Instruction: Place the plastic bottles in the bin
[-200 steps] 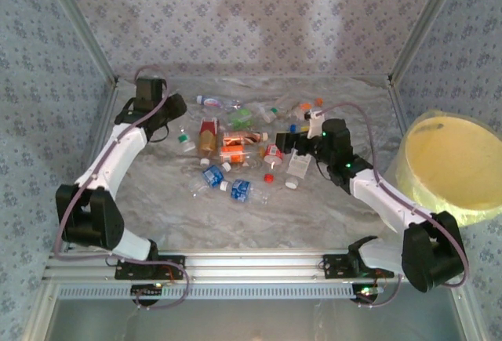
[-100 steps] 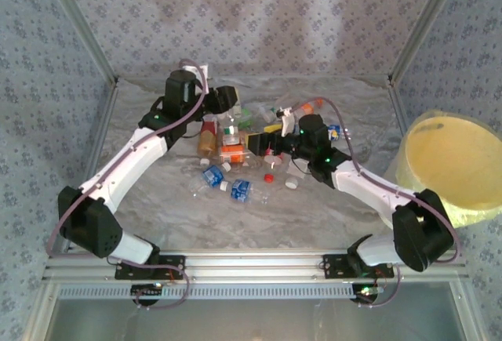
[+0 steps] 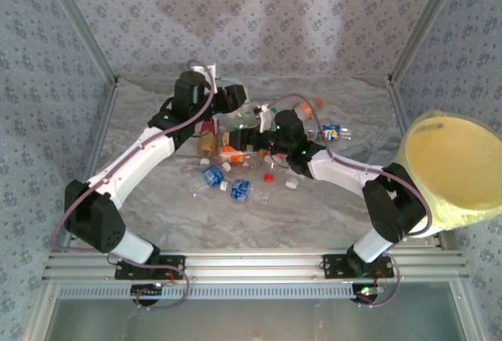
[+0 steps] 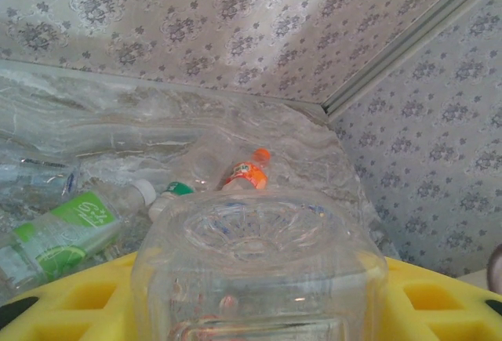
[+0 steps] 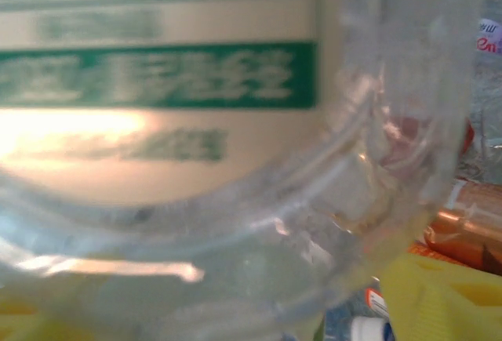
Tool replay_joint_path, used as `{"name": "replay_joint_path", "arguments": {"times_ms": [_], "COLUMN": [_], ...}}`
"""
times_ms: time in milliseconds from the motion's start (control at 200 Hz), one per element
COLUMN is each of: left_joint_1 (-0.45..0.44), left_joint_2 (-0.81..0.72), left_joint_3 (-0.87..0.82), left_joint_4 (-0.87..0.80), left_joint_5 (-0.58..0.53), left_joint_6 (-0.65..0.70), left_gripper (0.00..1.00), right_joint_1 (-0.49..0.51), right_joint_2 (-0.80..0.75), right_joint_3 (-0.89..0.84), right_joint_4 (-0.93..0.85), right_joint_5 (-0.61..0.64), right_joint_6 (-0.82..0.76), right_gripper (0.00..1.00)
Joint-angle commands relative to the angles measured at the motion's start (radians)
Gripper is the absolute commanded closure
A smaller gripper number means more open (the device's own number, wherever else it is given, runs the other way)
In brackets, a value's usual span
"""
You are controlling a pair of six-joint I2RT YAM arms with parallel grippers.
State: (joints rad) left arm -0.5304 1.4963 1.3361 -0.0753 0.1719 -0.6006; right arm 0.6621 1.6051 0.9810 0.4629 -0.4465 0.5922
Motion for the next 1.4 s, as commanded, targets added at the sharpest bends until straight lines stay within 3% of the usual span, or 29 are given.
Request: {"name": "replay_joint_path", "arguments": {"times_ms": [0, 375, 445, 595, 774, 859, 1104, 1234, 1394], "left_joint_1": [-0.003, -0.003, 0.000, 0.023, 0.064, 0.077, 0.089, 0.115, 0.133], "left_joint_2": [-0.002, -0.013, -0.012, -0.009, -0.048, -0.095, -0.242, -0.267, -0.266], "left_joint_3": [-0.015, -0.025, -0.014, 0.030, 0.067, 0.046, -0.136, -0.215, -0.250], "left_joint_4": [0.065, 0.054, 0.040, 0.029, 0.038, 0.037, -0.003, -0.009, -0.027], "left_joint_5": [0.019, 0.024, 0.027, 0.087, 0.175, 0.147, -0.120, -0.141, -0.141], "left_joint_6": [-0.022, -0.016, -0.017, -0.018, -0.036, -0.044, -0.016, -0.038, -0.067], "left_gripper": [0.49, 0.48, 0.41, 0.13, 0.02, 0.02, 0.02, 0.02, 0.02], "right_joint_1": [0.000, -0.009, -0.014, -0.036, -0.075, -0.101, -0.183, -0.231, -0.278], "right_joint_2": [0.025, -0.008, -0.024, -0.062, -0.144, -0.222, -0.557, -0.663, -0.729], "right_joint_3": [0.041, 0.032, 0.028, 0.026, -0.011, -0.009, 0.098, 0.229, 0.375], "right_joint_4": [0.052, -0.046, -0.059, -0.150, -0.267, -0.422, -0.981, -1.232, -1.412], "right_joint_5": [-0.005, 0.026, 0.036, 0.080, 0.123, 0.166, 0.415, 0.589, 0.821], "right_joint_6": [0.064, -0.016, -0.029, -0.047, -0.074, -0.120, -0.306, -0.397, -0.481], "right_gripper": [0.24, 0.52, 0.57, 0.69, 0.72, 0.72, 0.72, 0.72, 0.72]}}
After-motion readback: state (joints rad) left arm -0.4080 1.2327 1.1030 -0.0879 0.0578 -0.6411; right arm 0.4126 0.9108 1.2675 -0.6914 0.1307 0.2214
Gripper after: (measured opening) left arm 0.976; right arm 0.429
